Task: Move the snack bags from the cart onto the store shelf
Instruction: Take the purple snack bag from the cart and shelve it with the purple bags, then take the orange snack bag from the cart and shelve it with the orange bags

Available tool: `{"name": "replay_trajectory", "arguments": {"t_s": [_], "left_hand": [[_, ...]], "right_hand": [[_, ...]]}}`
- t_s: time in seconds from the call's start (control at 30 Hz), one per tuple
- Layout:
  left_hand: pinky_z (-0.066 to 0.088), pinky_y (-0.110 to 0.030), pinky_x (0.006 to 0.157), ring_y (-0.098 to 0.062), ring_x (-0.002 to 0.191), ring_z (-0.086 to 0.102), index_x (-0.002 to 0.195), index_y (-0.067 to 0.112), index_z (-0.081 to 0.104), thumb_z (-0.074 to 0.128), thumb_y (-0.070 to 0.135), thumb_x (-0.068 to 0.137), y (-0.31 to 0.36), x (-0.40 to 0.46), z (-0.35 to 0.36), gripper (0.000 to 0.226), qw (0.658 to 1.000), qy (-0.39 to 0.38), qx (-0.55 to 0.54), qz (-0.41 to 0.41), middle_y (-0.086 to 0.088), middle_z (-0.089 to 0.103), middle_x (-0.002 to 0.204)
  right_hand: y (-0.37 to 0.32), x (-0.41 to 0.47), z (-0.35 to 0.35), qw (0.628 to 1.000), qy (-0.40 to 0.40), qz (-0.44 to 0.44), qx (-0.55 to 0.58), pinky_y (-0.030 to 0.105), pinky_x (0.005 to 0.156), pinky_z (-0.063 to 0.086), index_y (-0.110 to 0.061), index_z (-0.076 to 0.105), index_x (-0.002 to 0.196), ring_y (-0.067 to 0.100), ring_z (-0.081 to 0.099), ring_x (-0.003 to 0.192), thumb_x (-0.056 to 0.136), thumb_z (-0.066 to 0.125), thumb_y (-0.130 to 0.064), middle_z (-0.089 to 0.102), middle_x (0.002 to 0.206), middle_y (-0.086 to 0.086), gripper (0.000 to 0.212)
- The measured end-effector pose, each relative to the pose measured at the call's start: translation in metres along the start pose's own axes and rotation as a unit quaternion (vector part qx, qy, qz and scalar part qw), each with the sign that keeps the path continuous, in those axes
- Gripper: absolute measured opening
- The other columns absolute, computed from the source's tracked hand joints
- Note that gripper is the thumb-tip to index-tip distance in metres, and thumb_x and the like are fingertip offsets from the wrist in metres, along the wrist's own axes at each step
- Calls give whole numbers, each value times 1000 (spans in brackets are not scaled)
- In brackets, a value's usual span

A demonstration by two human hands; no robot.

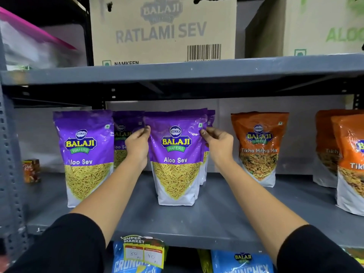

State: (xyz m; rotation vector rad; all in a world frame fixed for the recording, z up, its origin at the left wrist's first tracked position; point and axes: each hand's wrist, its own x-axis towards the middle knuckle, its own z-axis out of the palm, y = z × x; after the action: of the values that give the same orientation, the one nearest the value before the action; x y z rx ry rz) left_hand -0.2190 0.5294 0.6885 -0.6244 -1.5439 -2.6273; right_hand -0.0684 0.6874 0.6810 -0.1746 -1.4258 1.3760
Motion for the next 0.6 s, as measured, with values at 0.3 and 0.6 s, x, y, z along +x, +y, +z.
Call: {"name": "replay_trajectory", "arguments": {"t_s": [0.3, 0.6], "left_hand": [[53, -38, 93, -25, 114, 63, 123, 14, 59, 53, 27, 95, 13, -34, -27, 30, 998, -62, 3, -17, -3, 67, 119], [61, -37, 73, -28, 81, 75, 99, 10, 67, 53, 36, 86, -57, -234, -298, 33, 983, 133, 17, -127, -13, 78, 93]], "right_hand": [[-5, -50, -15, 997, 8, -68, -38, 28, 82, 50, -27, 59, 103, 15, 60, 88, 81, 68, -13, 65, 107, 13, 27], [45, -280, 29, 905, -397, 141, 62, 17, 67, 54, -18, 68, 83, 11, 67, 73, 78, 69, -12, 72, 78, 6, 8]]}}
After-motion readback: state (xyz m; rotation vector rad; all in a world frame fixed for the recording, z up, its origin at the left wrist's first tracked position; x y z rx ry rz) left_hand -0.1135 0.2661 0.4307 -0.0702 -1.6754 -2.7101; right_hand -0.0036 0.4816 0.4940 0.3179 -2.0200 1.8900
